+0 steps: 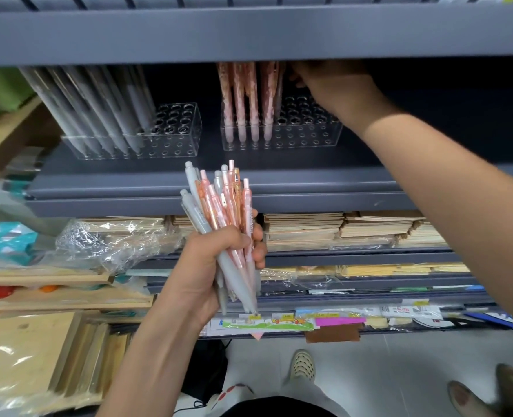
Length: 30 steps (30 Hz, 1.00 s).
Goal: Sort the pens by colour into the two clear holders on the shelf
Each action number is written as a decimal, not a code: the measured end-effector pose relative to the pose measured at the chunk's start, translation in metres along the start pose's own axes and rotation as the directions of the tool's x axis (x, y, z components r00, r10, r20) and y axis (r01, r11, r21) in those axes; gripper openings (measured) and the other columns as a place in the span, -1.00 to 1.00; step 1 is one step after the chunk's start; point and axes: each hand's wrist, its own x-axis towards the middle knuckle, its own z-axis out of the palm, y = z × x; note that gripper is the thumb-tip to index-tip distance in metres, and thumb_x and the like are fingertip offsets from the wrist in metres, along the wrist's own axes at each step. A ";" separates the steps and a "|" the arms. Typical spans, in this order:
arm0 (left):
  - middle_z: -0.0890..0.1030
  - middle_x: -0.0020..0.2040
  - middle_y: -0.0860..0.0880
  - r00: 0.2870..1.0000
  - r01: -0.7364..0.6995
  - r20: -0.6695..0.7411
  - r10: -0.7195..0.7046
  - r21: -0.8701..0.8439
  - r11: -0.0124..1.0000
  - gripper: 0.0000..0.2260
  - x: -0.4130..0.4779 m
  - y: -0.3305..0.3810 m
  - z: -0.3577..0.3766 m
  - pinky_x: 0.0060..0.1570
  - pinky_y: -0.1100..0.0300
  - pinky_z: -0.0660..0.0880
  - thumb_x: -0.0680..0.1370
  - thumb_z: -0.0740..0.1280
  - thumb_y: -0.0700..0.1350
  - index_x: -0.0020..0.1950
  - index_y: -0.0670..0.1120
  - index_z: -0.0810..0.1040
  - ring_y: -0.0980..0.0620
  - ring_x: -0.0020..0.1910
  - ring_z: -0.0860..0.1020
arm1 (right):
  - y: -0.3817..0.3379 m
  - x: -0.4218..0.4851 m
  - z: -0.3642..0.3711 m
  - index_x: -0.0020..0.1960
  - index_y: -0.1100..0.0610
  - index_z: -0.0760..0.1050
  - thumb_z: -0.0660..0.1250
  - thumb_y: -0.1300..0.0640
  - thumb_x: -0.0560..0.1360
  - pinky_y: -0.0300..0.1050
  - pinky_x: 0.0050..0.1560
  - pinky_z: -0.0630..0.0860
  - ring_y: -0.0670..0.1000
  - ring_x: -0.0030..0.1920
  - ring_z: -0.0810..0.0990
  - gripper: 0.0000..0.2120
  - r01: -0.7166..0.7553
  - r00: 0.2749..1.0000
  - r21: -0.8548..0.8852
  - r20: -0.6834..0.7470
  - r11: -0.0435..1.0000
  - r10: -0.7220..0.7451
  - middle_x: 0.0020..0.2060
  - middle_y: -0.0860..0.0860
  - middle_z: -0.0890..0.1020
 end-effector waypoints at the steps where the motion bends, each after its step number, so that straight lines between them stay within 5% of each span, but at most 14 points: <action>1: 0.54 -0.30 -0.10 1.000 0.004 -0.005 -0.004 -0.005 1.000 -0.78 0.000 0.001 0.000 -0.39 0.16 0.50 0.27 0.26 -0.31 -0.20 -0.17 0.65 -0.03 -0.42 0.48 | 0.001 -0.004 0.001 0.27 0.10 0.50 0.19 -0.12 0.61 -0.07 0.29 0.46 -0.03 0.14 0.61 -0.62 -0.026 0.998 0.071 -0.055 0.997 0.030 0.16 0.01 0.62; 4: 0.55 -0.30 -0.11 1.000 0.015 -0.012 -0.015 -0.006 1.000 -0.76 0.000 0.002 -0.001 -0.40 0.16 0.50 0.28 0.25 -0.32 -0.08 -0.24 0.55 -0.03 -0.42 0.48 | 0.003 -0.036 -0.001 -0.01 0.06 0.59 0.30 0.10 0.56 -0.23 -0.23 0.53 -0.21 -0.38 0.55 -0.90 0.003 0.975 0.311 -0.211 0.951 0.066 -0.21 -0.04 0.67; 6: 0.55 -0.30 -0.11 1.000 0.024 -0.007 -0.024 -0.003 1.000 -0.75 0.001 0.001 0.000 -0.41 0.16 0.49 0.28 0.24 -0.31 -0.07 -0.24 0.54 -0.03 -0.42 0.48 | 0.006 -0.065 -0.001 -0.16 0.01 0.60 0.36 0.16 0.52 -0.33 -0.42 0.40 -0.20 -0.50 0.45 -0.89 0.041 0.992 0.370 -0.123 0.928 0.005 -0.35 -0.05 0.65; 10: 0.55 -0.29 -0.13 1.000 0.026 0.004 -0.026 0.027 0.999 -0.74 0.002 -0.001 0.005 -0.40 0.14 0.48 0.28 0.24 -0.32 -0.05 -0.24 0.52 -0.05 -0.41 0.47 | 0.004 -0.117 0.006 -0.17 0.07 0.68 0.48 0.04 0.45 -0.34 -0.25 0.50 -0.20 -0.29 0.59 -0.90 0.031 0.964 0.349 0.235 0.937 -0.120 -0.29 -0.03 0.70; 14: 0.55 -0.28 -0.15 1.000 0.003 0.003 -0.003 0.058 0.998 -0.76 0.005 -0.005 0.012 -0.38 0.12 0.48 0.27 0.25 -0.33 -0.09 -0.23 0.53 -0.08 -0.40 0.47 | 0.003 -0.131 0.011 -0.12 0.12 0.66 0.52 0.07 0.39 -0.09 -0.10 0.58 -0.07 -0.23 0.58 -0.86 -0.008 0.925 0.396 0.353 0.918 -0.144 -0.23 0.05 0.69; 21: 0.64 -0.31 -0.15 1.000 0.004 -0.009 -0.003 0.127 0.992 -0.81 0.006 -0.009 0.022 -0.36 0.15 0.59 0.26 0.28 -0.27 -0.35 -0.16 0.70 -0.11 -0.31 0.67 | 0.013 -0.134 -0.001 -0.09 0.19 0.61 0.49 0.15 0.44 -0.24 -0.24 0.51 -0.09 -0.27 0.59 -0.88 -0.062 0.924 0.501 0.355 0.863 -0.140 -0.24 0.08 0.66; 26: 0.64 -0.31 -0.13 0.995 0.047 -0.088 -0.043 0.042 0.998 -0.78 0.011 -0.007 0.024 -0.36 0.13 0.62 0.38 0.29 -0.32 0.00 -0.25 0.55 -0.07 -0.33 0.67 | 0.021 -0.137 -0.004 0.01 0.32 0.50 0.33 0.29 0.55 -0.07 -0.19 0.56 0.06 -0.23 0.63 -0.91 -0.059 0.920 0.646 0.330 0.761 -0.209 -0.22 0.17 0.66; 30: 0.55 -0.34 -0.08 0.994 0.017 -0.105 -0.019 -0.016 1.000 -0.70 0.014 -0.008 0.020 -0.37 0.14 0.58 0.27 0.28 -0.29 0.00 -0.19 0.51 -0.04 -0.40 0.59 | 0.024 -0.133 -0.008 0.01 0.25 0.46 0.22 0.28 0.56 -0.07 -0.31 0.50 0.08 -0.31 0.57 -0.93 -0.040 0.960 0.825 0.188 0.563 -0.207 -0.25 0.14 0.64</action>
